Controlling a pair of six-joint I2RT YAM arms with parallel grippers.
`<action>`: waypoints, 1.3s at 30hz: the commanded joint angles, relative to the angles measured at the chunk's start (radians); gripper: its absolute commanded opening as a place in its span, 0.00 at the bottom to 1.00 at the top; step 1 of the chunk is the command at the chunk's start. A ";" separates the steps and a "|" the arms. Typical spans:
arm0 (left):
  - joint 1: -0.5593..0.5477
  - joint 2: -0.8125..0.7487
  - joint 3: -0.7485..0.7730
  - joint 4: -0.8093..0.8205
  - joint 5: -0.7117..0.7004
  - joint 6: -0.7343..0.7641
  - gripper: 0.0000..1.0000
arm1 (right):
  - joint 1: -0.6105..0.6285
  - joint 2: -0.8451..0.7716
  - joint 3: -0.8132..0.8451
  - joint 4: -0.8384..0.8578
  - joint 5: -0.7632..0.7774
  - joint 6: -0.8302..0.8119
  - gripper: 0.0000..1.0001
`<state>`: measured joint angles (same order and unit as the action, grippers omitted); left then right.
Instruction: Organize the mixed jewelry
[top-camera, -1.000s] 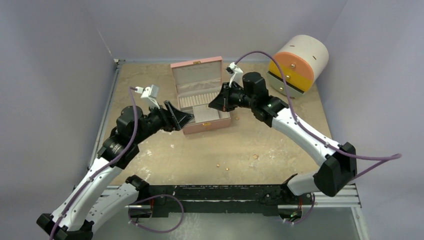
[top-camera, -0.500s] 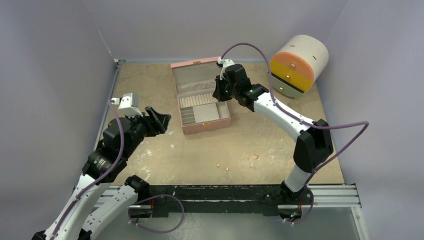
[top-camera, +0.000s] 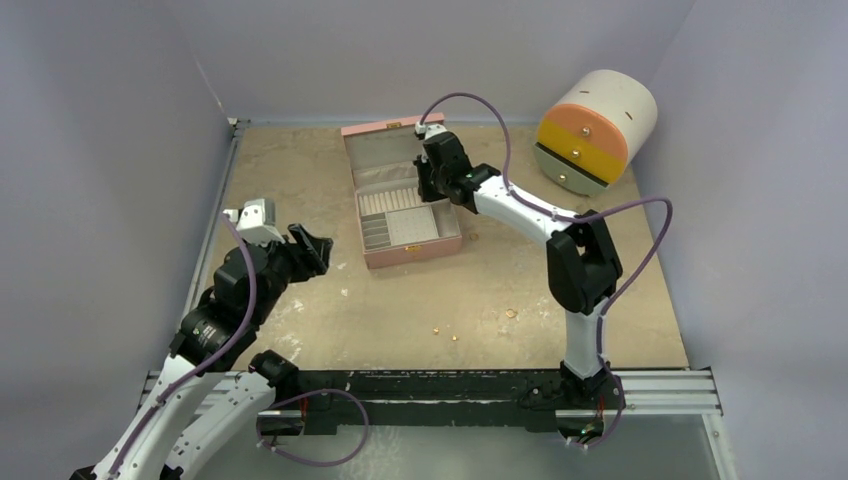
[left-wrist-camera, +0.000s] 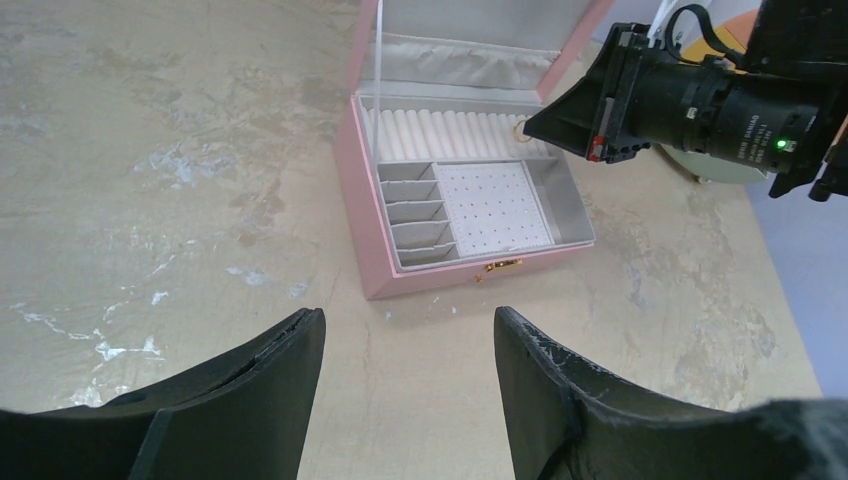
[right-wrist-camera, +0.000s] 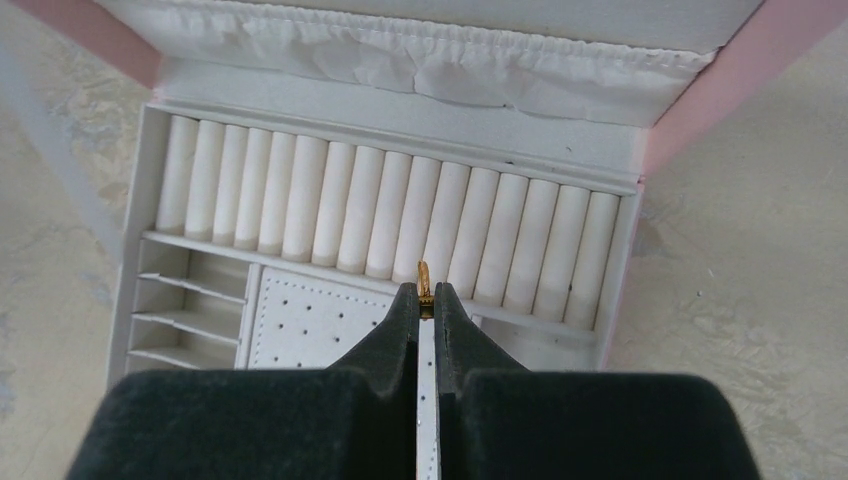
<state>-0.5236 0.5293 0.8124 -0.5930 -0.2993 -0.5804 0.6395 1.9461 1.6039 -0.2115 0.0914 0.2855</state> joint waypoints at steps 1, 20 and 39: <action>0.005 -0.012 -0.003 0.038 -0.033 0.031 0.62 | 0.012 0.029 0.078 0.046 0.062 -0.003 0.00; 0.005 -0.019 -0.006 0.033 -0.050 0.024 0.62 | 0.018 0.141 0.088 0.050 0.138 0.025 0.00; 0.005 -0.009 -0.007 0.032 -0.049 0.023 0.62 | 0.017 0.219 0.056 0.071 0.127 0.058 0.03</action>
<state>-0.5236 0.5156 0.8051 -0.5934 -0.3382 -0.5793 0.6544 2.1384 1.6825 -0.1635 0.2249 0.3149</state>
